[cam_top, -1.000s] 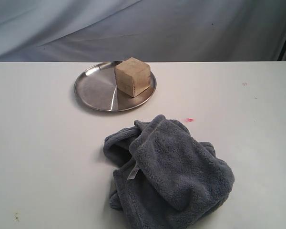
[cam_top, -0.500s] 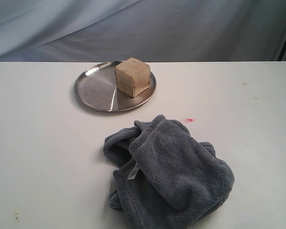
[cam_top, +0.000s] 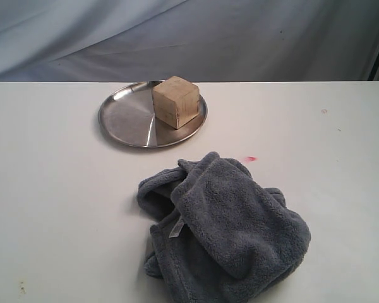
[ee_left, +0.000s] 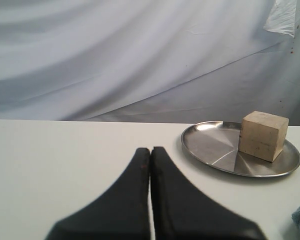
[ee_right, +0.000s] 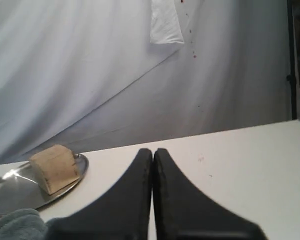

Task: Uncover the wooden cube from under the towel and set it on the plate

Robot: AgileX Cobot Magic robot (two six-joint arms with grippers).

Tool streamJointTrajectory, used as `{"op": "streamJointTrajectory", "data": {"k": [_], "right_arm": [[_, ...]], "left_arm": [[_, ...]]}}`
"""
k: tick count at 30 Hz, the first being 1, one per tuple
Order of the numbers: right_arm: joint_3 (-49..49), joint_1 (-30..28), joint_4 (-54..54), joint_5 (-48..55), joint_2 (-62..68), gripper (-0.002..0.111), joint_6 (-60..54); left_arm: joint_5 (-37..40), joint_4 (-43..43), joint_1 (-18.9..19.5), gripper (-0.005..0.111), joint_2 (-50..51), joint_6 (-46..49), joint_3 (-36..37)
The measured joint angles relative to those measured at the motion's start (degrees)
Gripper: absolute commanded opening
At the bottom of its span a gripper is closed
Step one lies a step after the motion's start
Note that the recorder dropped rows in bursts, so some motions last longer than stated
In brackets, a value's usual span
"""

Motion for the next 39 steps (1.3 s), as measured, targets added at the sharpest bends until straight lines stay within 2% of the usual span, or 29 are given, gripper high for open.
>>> {"op": "streamJointTrajectory", "data": {"k": [3, 13, 39], "right_arm": [[3.15, 0.00, 1.47, -3.33, 0.00, 0.000, -5.45], [4.04, 0.00, 1.95, -3.38, 0.00, 0.000, -16.06], [4.04, 0.00, -1.71, -1.43, 0.00, 0.000, -17.46]], "left_arm": [[0.00, 0.00, 0.00, 0.001, 0.00, 0.00, 0.00], [0.00, 0.00, 0.00, 0.001, 0.00, 0.00, 0.00], [0.00, 0.00, 0.00, 0.001, 0.00, 0.00, 0.00]]}}
